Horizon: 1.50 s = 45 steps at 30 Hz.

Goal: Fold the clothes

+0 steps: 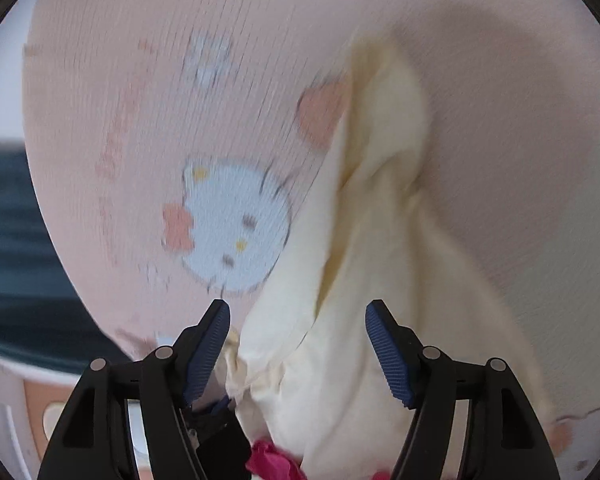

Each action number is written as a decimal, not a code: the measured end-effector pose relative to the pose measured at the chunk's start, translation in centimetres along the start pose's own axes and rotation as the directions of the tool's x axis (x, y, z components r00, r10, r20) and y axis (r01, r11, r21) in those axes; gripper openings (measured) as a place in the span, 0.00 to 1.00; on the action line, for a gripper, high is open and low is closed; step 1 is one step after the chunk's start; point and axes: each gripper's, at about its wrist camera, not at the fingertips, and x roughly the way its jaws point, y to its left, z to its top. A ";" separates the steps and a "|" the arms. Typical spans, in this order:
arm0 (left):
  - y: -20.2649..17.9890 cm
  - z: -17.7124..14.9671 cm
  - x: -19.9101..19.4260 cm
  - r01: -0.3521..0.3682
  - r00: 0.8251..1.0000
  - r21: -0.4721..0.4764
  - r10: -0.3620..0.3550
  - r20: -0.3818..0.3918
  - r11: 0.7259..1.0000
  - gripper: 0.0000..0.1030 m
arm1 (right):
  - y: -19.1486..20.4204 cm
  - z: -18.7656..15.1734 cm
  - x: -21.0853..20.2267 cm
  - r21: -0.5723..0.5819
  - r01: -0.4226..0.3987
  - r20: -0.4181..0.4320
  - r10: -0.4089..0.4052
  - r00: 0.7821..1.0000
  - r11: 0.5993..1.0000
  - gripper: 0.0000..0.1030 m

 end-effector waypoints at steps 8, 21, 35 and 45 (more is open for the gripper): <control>0.3 -5.0 1.1 0.023 1.000 -0.032 -0.022 0.019 0.999 0.70 | -0.7 -0.3 5.4 -0.011 0.076 -0.007 -0.076 0.997 0.997 0.68; -0.3 -3.3 0.3 0.004 0.996 -0.050 0.000 0.087 0.999 0.30 | -0.7 0.8 6.4 -0.034 0.113 0.067 -0.110 0.992 0.993 0.67; -6.4 0.9 -4.2 0.049 0.980 -0.038 -0.041 0.193 0.998 0.26 | 5.8 5.7 5.9 -0.209 0.102 0.104 -0.082 0.991 0.973 0.04; -7.1 3.4 -6.7 0.009 0.971 -0.047 0.002 0.240 0.999 0.26 | 5.6 8.4 5.7 -0.251 0.254 0.080 -0.242 0.967 0.934 0.20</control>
